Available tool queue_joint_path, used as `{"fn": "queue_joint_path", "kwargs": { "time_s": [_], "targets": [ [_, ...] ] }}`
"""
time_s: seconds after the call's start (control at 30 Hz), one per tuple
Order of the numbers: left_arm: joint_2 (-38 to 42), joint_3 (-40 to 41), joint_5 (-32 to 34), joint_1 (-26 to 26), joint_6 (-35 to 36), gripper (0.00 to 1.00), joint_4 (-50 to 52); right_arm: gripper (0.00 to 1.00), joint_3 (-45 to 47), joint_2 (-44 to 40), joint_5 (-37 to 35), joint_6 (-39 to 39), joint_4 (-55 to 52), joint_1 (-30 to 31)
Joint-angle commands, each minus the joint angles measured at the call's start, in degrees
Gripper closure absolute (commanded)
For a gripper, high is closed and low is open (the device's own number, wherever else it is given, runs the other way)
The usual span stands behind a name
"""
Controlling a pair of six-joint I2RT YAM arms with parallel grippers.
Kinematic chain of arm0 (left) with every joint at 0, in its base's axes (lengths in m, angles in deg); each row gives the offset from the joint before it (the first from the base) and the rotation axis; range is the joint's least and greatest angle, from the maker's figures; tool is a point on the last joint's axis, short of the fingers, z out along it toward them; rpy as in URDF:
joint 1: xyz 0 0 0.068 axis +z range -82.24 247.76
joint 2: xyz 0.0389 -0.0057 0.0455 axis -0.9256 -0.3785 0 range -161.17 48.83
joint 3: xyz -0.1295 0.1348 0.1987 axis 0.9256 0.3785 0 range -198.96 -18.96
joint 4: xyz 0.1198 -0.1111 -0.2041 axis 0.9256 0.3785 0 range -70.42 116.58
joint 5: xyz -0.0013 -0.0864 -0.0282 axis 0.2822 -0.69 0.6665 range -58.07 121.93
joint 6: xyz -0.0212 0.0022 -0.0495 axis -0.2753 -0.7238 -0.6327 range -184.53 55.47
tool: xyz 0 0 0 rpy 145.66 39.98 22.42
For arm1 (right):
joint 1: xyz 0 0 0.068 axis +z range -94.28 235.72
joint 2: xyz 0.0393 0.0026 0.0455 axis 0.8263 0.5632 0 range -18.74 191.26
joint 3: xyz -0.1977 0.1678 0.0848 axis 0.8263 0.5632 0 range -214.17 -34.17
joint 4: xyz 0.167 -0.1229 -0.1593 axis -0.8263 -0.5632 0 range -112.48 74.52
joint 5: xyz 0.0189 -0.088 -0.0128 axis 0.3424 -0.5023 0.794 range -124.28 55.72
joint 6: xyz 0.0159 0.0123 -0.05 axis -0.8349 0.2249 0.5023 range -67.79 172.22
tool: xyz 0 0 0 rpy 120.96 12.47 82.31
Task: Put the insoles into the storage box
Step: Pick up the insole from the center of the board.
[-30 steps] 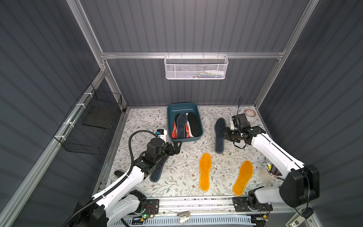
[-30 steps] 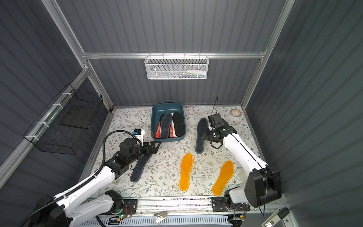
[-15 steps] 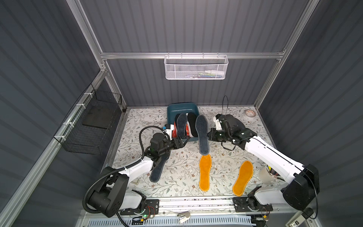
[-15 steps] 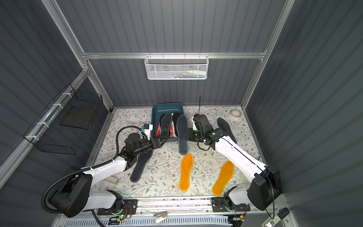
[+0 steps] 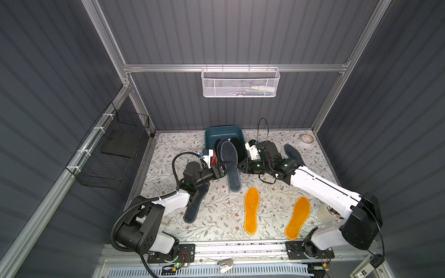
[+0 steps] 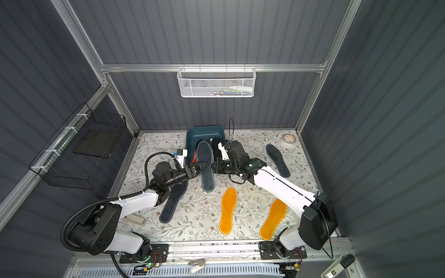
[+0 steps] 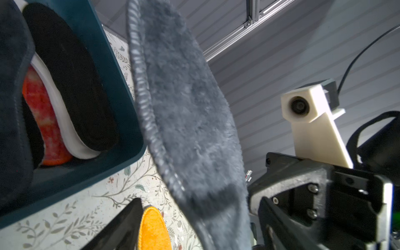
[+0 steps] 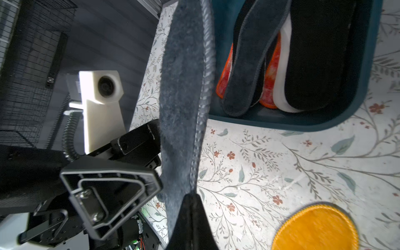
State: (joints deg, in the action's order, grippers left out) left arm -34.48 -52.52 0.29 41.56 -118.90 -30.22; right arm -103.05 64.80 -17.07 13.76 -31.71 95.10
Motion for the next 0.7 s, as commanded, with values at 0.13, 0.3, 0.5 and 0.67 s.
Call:
{"fn": "queue_joint_path", "kwargs": {
  "time_s": [0.13, 0.3, 0.5, 0.67],
  "targets": [
    [-0.85, -2.19, -1.06, 1.10, -1.35, 0.60, -3.58, 1.00, 2.92, 0.26, 5.27, -1.75, 4.90, 0.26],
    [-0.87, -1.60, -1.68, 2.02, -3.19, 1.00, -5.53, 0.88, 3.74, -0.44, 5.06, -1.71, 5.41, 0.11],
    [-1.82, -0.15, -5.85, 4.58, -7.70, 1.00, -14.06, 0.59, 8.27, -5.38, 7.29, -2.57, 11.01, -3.92],
    [-5.89, -0.33, -9.97, 5.45, -14.15, 1.00, -25.52, 0.46, 11.47, -7.64, 11.62, -2.69, 17.12, -6.97]
  ]
}}
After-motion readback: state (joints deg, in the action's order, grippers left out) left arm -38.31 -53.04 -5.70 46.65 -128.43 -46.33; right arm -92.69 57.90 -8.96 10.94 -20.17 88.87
